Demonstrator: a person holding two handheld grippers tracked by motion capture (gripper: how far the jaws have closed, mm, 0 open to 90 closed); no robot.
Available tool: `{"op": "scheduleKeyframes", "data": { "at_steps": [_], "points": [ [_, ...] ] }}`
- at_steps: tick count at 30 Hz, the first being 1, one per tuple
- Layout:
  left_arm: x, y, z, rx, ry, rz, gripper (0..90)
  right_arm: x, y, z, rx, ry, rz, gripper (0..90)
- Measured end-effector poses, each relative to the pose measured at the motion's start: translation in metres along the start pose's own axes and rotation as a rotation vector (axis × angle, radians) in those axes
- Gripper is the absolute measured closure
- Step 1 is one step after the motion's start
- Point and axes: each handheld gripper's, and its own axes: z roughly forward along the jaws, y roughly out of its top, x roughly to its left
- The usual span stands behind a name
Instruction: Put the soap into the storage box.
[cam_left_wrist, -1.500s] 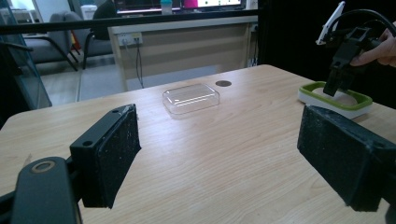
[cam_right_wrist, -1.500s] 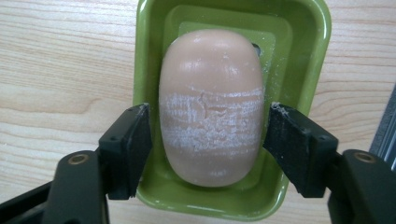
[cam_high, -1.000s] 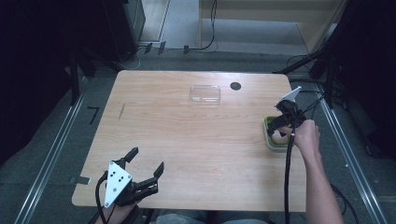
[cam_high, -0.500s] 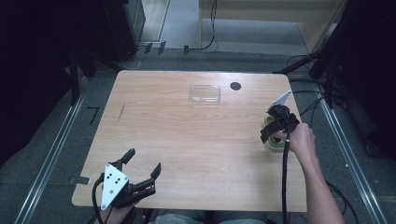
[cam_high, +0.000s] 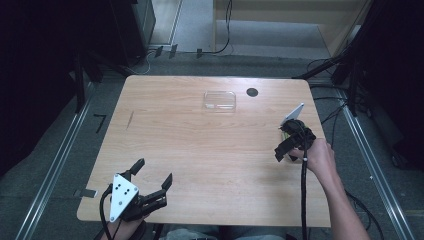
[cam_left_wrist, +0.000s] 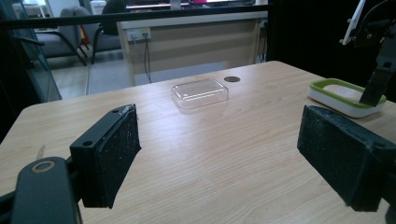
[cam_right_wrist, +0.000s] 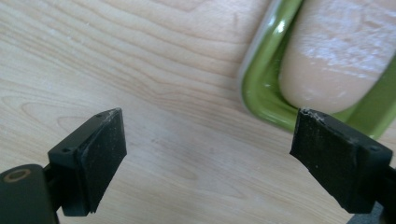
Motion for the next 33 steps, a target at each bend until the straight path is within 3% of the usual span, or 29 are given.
{"op": "scheduleKeyframes", "data": {
  "at_steps": [12, 25, 33],
  "points": [
    [0.000, 0.000, 0.000, -0.007, -0.018, 0.005, 13.1, 0.029, -0.022, 0.000, 0.002, 0.012, -0.080, 10.7],
    [-0.001, 0.000, -0.005, -0.016, -0.016, 0.009, 13.1, 0.044, -0.042, -0.001, -0.008, 0.007, -0.121, 11.7],
    [0.000, 0.000, -0.007, -0.015, -0.010, 0.006, 13.2, 0.056, -0.061, 0.012, 0.007, 0.006, -0.162, 11.9]
  ]
}}
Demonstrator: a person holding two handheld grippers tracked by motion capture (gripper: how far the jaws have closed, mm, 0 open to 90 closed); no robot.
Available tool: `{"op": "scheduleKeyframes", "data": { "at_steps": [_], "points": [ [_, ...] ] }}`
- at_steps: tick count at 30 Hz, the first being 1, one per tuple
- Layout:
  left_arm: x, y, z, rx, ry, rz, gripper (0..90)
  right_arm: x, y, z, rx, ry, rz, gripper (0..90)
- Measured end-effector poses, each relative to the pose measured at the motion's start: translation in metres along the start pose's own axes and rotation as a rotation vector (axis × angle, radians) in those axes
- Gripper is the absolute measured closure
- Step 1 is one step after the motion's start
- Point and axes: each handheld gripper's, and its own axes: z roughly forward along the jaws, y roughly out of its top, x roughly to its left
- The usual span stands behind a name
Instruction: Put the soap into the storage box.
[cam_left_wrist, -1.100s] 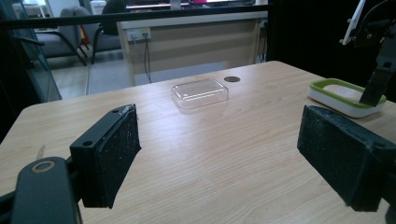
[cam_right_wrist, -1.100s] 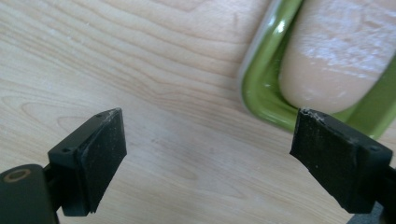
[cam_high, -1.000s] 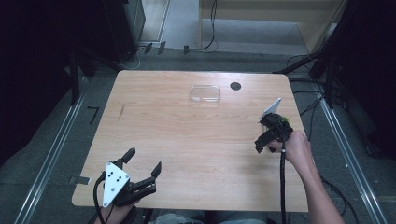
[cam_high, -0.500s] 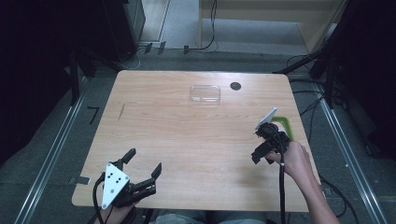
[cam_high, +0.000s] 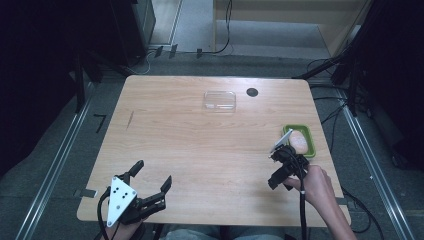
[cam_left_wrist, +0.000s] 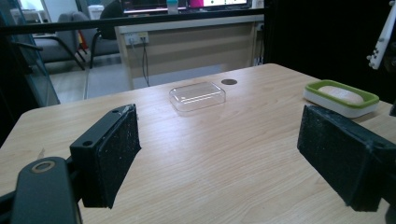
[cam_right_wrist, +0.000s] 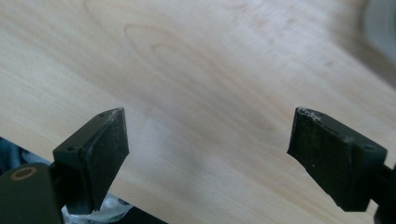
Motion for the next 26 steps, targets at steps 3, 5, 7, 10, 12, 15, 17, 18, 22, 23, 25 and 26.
{"op": "scheduleKeyframes", "data": {
  "at_steps": [3, 5, 7, 10, 12, 15, 17, 18, 22, 23, 25, 26],
  "points": [
    [0.000, 0.000, 0.000, -0.001, 0.002, 0.000, 13.1, 0.007, -0.006, 0.008, 0.018, -0.001, -0.022, 12.1],
    [0.000, 0.000, 0.000, -0.003, 0.000, 0.000, 13.1, 0.010, -0.009, 0.012, 0.022, -0.002, -0.030, 12.6],
    [0.000, 0.000, -0.001, -0.004, 0.000, 0.001, 13.2, 0.013, -0.013, 0.016, 0.026, 0.001, -0.036, 12.6],
    [0.000, 0.000, -0.002, -0.004, 0.001, 0.000, 13.1, 0.018, -0.019, 0.021, 0.028, 0.009, -0.044, 12.7],
    [0.000, 0.000, -0.002, -0.003, 0.004, 0.001, 13.2, 0.021, -0.024, 0.024, 0.031, 0.005, -0.056, 12.7],
    [0.000, 0.000, -0.002, -0.006, 0.005, 0.000, 13.1, 0.025, -0.029, 0.027, 0.032, 0.007, -0.057, 12.9],
    [0.000, 0.000, -0.003, -0.007, 0.004, 0.001, 13.2, 0.026, -0.032, 0.030, 0.031, 0.006, -0.064, 12.9],
    [0.001, 0.000, -0.003, -0.008, 0.004, 0.001, 13.2, 0.027, -0.033, 0.031, 0.035, 0.005, -0.062, 12.9],
    [0.000, 0.000, -0.003, -0.006, 0.007, 0.002, 13.1, 0.028, -0.036, 0.032, 0.036, -0.005, -0.060, 12.9],
    [0.000, 0.000, -0.003, -0.004, 0.008, 0.004, 13.2, 0.028, -0.036, 0.032, 0.032, -0.007, -0.063, 13.0],
    [0.000, -0.001, -0.003, -0.004, 0.008, 0.006, 13.2, 0.027, -0.036, 0.032, 0.028, -0.010, -0.070, 13.1],
    [0.000, -0.001, -0.004, -0.004, 0.008, 0.007, 13.2, 0.027, -0.035, 0.032, 0.025, -0.012, -0.073, 13.2]
  ]
}}
